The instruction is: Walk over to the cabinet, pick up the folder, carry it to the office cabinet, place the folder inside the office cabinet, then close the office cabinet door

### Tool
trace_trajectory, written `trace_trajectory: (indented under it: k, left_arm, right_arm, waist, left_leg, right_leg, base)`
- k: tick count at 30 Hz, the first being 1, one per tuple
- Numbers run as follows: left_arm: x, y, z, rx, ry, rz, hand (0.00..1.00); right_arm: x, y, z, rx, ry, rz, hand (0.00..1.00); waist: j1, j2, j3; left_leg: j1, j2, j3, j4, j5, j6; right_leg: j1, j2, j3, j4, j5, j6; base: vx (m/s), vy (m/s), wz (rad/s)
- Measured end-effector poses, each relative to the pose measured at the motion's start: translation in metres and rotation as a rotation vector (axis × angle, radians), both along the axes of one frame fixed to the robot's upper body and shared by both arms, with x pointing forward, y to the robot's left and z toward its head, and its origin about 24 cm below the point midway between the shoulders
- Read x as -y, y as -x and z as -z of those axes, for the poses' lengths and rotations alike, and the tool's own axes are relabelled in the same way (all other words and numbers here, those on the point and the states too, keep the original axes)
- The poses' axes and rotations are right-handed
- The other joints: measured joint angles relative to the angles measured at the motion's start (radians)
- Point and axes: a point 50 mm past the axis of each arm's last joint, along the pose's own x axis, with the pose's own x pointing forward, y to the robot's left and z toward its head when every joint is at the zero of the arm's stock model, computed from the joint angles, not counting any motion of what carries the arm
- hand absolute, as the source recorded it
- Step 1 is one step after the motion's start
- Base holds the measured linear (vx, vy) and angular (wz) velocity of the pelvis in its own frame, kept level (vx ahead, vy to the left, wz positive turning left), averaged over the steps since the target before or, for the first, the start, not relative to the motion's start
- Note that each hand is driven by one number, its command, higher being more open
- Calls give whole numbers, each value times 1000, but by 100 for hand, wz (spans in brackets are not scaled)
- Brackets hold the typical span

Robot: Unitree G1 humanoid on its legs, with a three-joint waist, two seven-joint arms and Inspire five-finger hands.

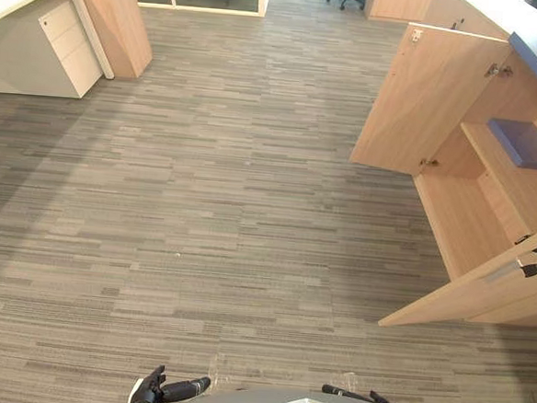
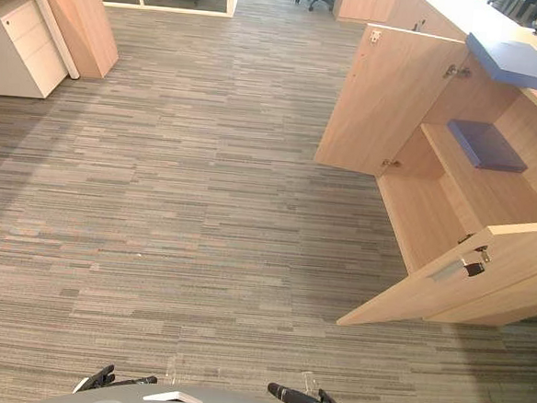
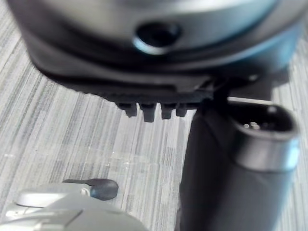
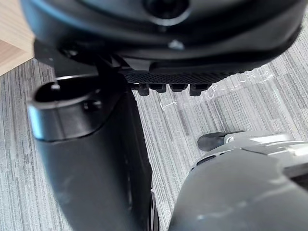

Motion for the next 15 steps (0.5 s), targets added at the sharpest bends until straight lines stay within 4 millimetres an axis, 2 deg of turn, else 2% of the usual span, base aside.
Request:
trace_trajectory:
  k: [15]
  left_arm:
    - [1, -2, 0, 12, -6, 14, 100]
  right_arm:
    - [0, -5, -1, 18, -7, 21, 100]
  waist:
    - [2, 3, 14]
  left_leg:
    - [6, -2, 4, -7, 9, 2]
  right_leg:
    - [4, -2, -6, 0, 0, 8]
  base:
    - [-53, -18, 0]
